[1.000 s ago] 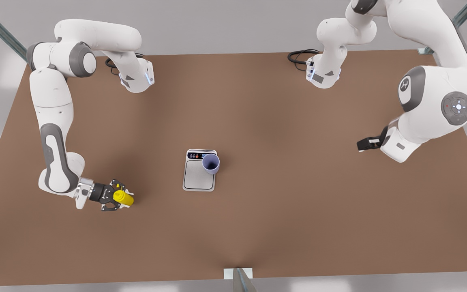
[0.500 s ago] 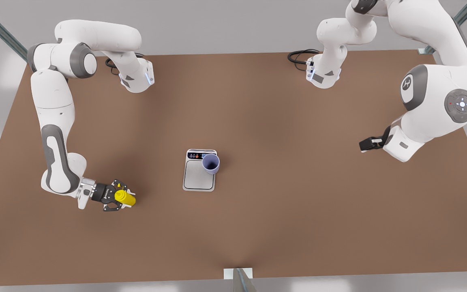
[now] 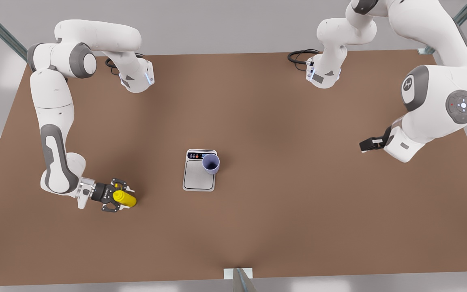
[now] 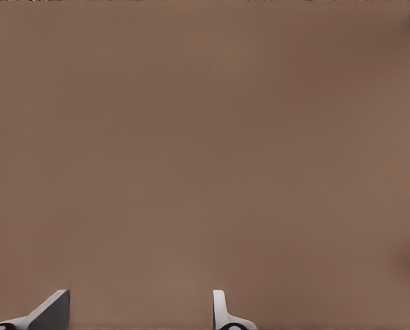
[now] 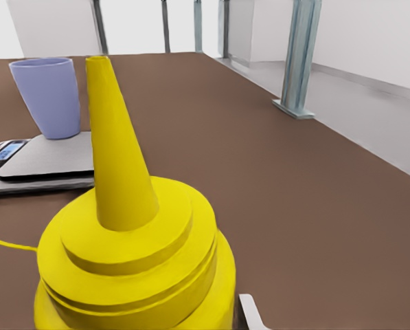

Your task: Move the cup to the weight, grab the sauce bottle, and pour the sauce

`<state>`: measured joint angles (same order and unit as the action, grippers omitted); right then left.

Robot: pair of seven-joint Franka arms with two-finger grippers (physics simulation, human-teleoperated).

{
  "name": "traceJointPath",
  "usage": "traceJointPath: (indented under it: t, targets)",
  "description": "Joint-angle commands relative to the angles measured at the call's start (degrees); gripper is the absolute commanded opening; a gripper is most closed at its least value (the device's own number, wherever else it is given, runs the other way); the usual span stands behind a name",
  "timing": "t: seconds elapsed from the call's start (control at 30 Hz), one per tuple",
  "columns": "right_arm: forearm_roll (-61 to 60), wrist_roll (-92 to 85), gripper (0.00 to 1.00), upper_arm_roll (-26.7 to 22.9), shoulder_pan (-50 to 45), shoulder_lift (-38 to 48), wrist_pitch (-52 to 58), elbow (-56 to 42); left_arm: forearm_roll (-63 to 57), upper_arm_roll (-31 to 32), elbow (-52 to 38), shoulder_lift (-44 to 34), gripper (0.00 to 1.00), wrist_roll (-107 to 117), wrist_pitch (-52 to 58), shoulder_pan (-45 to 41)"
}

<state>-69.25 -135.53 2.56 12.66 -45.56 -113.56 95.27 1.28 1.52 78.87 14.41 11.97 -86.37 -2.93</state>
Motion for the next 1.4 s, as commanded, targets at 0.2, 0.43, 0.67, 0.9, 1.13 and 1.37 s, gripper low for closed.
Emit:
traceJointPath:
  t: [0.2, 0.43, 0.67, 0.9, 1.13, 1.37]
  targets:
    - [0.08, -0.09, 1.0, -0.01, 0.35, 0.04, 0.09, 0.0, 0.21, -0.03, -0.83, -0.17, 1.0, -0.37, 0.24, -0.06]
    - [1.31, -0.26, 1.0, -0.1, 2.2, 0.04, 2.73, 0.0, 0.3, 0.06, -0.83, 0.18, 1.0, 0.51, -0.03, -0.24]
    - [5.17, 0.09, 1.0, -0.1, 5.45, 0.12, 4.13, -0.61, 0.21, 0.06, -0.91, 0.09, 1.0, -0.28, -0.02, -0.24]
    - [36.44, 37.57, 1.0, -1.41, 5.81, 4.42, 9.76, -18.63, -0.14, 0.5, -0.91, 0.62, 1.0, -0.63, -0.9, -0.68]
    - [60.63, 112.92, 1.0, -9.15, -12.04, 22.88, 13.62, -17.58, -0.05, 0.59, -0.74, 1.41, 1.0, -0.54, -2.22, -0.76]
    - [62.31, 128.14, 1.0, -9.15, -16.44, 38.71, 11.87, -3.78, 0.04, 0.68, -0.74, 1.41, 1.0, 0.16, -1.87, -0.76]
